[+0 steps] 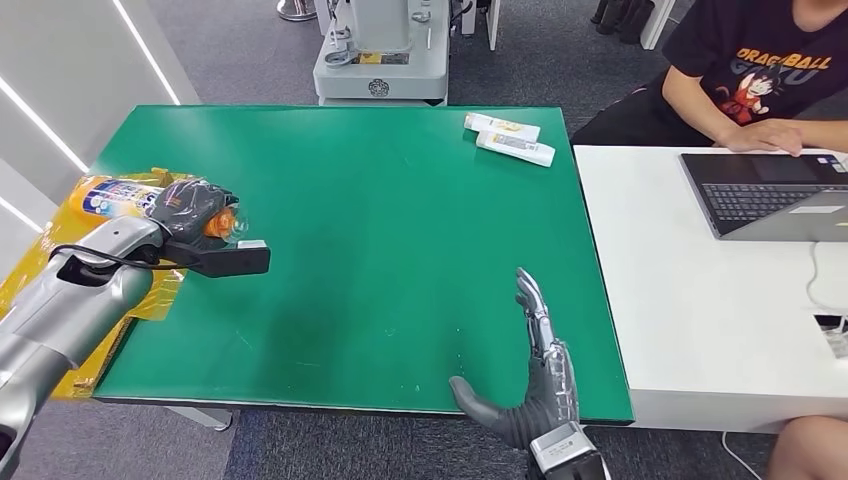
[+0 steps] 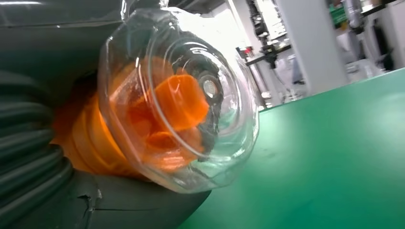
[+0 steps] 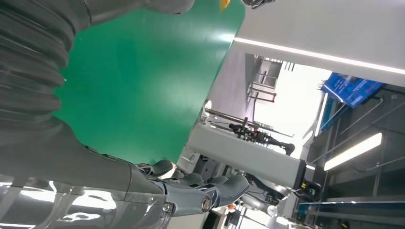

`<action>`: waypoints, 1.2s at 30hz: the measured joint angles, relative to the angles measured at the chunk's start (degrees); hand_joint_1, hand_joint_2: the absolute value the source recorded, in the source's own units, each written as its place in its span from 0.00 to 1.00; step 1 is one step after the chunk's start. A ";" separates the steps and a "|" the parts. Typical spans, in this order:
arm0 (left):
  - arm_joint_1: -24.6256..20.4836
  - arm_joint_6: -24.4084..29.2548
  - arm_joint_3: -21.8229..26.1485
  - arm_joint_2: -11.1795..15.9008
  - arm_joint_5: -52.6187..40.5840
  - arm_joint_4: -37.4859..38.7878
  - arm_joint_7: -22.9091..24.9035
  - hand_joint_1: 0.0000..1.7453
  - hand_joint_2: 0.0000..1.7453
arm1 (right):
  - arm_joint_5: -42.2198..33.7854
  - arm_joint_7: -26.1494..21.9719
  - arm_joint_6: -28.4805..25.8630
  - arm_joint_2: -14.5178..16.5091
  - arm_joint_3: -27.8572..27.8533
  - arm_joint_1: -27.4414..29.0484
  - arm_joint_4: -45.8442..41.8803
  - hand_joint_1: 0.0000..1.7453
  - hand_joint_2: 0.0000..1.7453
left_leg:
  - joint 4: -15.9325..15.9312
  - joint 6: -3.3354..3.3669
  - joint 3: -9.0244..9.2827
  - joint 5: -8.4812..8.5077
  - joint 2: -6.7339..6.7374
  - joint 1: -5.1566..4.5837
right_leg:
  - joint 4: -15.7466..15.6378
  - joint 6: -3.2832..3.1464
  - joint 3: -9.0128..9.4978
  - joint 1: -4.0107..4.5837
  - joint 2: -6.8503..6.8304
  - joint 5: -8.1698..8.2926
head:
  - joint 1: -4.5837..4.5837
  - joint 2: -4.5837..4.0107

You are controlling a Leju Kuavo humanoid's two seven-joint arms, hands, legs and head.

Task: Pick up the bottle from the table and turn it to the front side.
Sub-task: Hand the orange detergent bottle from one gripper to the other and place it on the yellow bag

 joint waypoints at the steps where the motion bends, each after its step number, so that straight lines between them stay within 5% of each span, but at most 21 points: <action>1: 0.08 0.88 -0.01 -0.26 -0.94 1.11 0.10 1.00 1.00 | -0.01 0.07 0.05 -0.03 0.00 0.12 -0.02 0.00 1.00 | 0.00 0.00 0.00 0.00 0.00 0.00 | 0.00 0.00 0.00 0.00 0.00 0.00 | 0.01 0.00; 17: 4.65 10.72 0.77 -1.01 -5.63 9.03 2.48 1.00 1.00 | -0.58 0.31 2.13 -0.28 -0.08 0.98 -0.93 0.00 1.00 | -0.01 -0.01 -0.02 0.00 -0.04 0.01 | 0.01 -0.02 0.00 0.00 -0.04 -0.02 | 0.01 0.00; 25: 6.30 11.53 2.03 -0.73 -6.05 9.77 2.78 1.00 1.00 | -0.65 0.32 2.27 -0.28 -0.09 0.96 -0.93 0.00 1.00 | -0.02 -0.01 -0.03 0.00 -0.06 0.01 | 0.01 -0.03 0.01 0.01 -0.05 -0.03 | 0.00 0.00; 36: 10.28 15.64 7.85 -0.51 -7.66 11.48 3.84 1.00 1.00 | -1.12 0.50 4.70 -0.28 -0.33 -0.07 -0.82 0.00 1.00 | -0.04 -0.02 -0.03 -0.01 -0.10 0.02 | 0.01 -0.05 0.01 0.01 -0.07 -0.06 | -0.01 0.00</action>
